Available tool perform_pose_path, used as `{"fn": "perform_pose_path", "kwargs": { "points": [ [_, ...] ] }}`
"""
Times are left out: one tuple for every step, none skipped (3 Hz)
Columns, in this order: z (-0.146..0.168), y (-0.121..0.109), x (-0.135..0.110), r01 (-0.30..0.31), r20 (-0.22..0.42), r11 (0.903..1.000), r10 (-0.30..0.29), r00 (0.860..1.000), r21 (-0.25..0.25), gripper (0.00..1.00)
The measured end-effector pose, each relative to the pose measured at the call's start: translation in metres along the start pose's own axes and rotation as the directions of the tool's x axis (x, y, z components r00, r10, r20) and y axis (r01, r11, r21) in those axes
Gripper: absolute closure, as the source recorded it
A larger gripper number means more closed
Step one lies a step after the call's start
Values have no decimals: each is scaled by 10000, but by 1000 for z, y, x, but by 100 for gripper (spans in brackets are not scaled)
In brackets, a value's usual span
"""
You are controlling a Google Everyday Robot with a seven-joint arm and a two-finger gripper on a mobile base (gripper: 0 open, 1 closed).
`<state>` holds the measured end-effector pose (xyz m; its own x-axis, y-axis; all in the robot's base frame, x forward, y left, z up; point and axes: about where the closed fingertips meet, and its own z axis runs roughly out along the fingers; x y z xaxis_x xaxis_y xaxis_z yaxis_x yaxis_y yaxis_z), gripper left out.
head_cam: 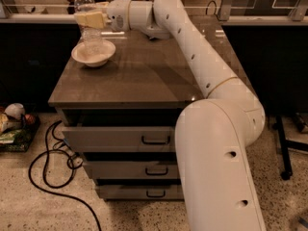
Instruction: Place water bottle into paper bowl
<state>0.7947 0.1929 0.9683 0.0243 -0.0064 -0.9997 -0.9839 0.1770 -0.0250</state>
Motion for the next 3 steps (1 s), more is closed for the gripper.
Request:
{"fn": "perform_pose_path", "kwargs": {
  "points": [
    [9,4,9,141,-103,9998,-142,9998,-113,100],
    [12,6,18,186,-467,9998,-189,9987,-75,100],
    [1,5,28,298,-1042,9993,-275,9942,208,100]
  ]
}}
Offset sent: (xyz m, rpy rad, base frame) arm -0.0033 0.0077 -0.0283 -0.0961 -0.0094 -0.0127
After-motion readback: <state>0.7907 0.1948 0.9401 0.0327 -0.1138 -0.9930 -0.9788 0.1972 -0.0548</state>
